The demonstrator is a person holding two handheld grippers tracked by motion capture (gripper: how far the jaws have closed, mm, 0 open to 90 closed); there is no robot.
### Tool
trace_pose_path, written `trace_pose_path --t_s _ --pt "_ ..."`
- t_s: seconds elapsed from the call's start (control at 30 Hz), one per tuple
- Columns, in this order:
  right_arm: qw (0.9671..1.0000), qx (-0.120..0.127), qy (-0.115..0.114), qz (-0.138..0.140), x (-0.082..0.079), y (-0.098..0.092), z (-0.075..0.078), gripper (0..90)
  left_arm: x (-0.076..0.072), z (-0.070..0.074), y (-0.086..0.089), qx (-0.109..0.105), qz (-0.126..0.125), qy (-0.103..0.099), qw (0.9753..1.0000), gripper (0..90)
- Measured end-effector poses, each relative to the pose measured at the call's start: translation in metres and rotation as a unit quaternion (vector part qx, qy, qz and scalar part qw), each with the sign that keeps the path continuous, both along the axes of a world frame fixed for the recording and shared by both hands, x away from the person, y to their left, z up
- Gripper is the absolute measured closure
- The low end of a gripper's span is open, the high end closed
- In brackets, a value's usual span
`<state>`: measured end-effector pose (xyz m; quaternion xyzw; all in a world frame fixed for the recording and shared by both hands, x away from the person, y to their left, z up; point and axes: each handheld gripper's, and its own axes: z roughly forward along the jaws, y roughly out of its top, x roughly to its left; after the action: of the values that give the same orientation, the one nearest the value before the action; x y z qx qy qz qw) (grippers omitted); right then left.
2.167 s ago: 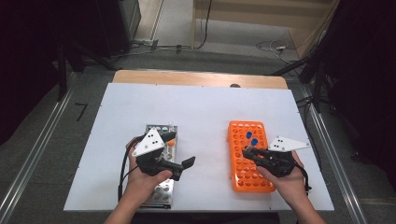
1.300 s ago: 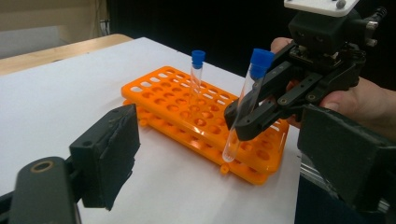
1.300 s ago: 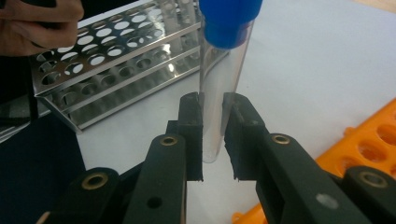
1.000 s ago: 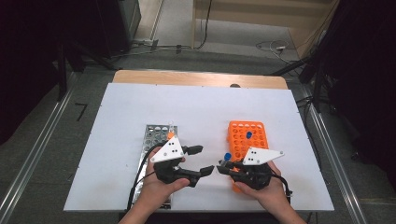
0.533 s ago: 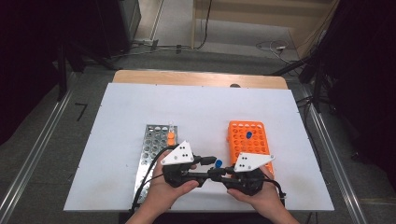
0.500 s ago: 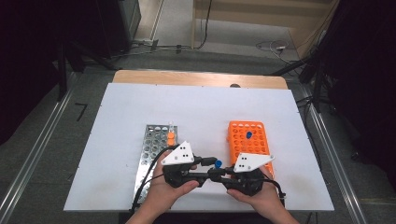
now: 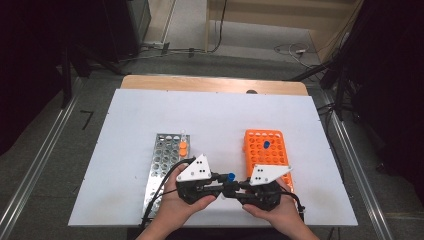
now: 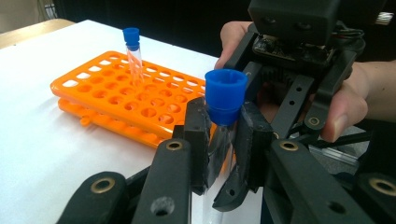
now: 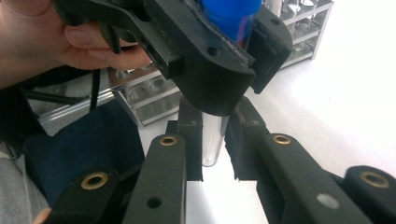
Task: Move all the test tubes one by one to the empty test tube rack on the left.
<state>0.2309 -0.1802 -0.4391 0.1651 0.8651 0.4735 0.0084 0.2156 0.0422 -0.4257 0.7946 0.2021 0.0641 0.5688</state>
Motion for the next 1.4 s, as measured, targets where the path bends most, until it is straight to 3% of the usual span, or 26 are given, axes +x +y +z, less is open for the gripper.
trace_pose_path --t_s 0.07,0.3,0.73,1.1,1.4 --pt "1.0000 0.000 -0.001 0.002 0.000 0.000 0.000 73.7 -0.001 0.000 0.001 0.001 0.000 -0.005 1.0000 77.0" --pt "0.9999 0.011 -0.007 -0.010 0.003 -0.008 0.001 57.0 0.000 0.004 0.010 -0.005 0.017 -0.010 0.9998 77.0" --pt "0.9988 0.024 -0.021 -0.038 0.013 -0.032 0.006 32.6 0.006 0.011 0.045 -0.011 0.069 -0.021 0.9973 77.0" --pt "0.9968 0.028 -0.024 -0.071 0.023 -0.052 0.008 29.2 0.011 0.013 0.082 -0.016 0.118 -0.026 0.9926 77.0" --pt "0.9961 0.021 -0.021 -0.083 0.031 -0.065 0.006 25.3 0.014 0.014 0.104 -0.013 0.132 -0.032 0.9907 77.0"
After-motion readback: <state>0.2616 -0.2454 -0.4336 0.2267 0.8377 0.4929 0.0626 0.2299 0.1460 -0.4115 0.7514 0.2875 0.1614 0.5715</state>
